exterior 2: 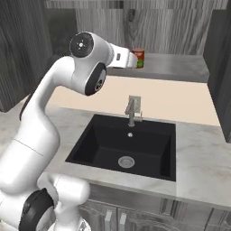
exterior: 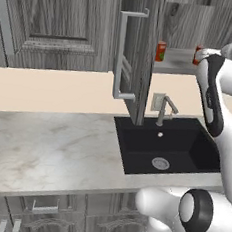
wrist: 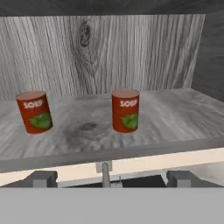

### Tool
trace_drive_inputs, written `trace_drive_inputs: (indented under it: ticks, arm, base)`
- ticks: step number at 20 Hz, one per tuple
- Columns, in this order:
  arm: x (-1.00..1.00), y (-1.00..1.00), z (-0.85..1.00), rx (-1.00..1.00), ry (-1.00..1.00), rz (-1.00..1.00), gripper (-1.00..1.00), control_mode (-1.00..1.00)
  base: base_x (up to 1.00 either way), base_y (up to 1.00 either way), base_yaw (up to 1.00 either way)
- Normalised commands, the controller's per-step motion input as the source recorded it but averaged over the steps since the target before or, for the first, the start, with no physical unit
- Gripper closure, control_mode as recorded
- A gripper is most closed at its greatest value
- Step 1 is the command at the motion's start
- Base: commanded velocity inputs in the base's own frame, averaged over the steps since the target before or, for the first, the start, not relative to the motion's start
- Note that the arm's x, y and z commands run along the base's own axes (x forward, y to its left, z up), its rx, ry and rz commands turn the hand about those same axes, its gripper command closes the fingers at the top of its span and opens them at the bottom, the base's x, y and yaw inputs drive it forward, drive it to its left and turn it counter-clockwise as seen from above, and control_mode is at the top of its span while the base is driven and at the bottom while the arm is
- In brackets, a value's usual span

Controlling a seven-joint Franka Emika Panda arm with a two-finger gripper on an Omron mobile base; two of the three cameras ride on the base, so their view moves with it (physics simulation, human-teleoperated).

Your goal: Restock the canned food cabinet by taking the new fresh canned food from the counter and placing it in the cabinet. Then, take the old canned food from the cabinet and place it on the counter.

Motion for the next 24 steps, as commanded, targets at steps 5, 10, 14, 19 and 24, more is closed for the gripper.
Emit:
trace_drive_inputs:
  ticks: [5, 10, 14, 19, 24]
  arm:
    - [-0.39, 0.57, 0.00, 0.00, 0.00, 0.08, -1.00, -1.00]
    - [0.28, 0.38, 0.00, 0.00, 0.00, 0.06, -1.00, -1.00]
    - [0.63, 0.21, 0.00, 0.00, 0.00, 0.05, -1.00, -1.00]
    - [0.59, 0.28, 0.00, 0.00, 0.01, 0.06, -1.00, -1.00]
    - [0.60, 0.26, -0.10, 0.00, 0.03, 0.04, -1.00, -1.00]
  base:
    - [0.00, 0.00, 0.00]
    - [0.00, 0.00, 0.00]
    - [0.00, 0.00, 0.00]
    - [0.00, 0.00, 0.00]
    - [0.00, 0.00, 0.00]
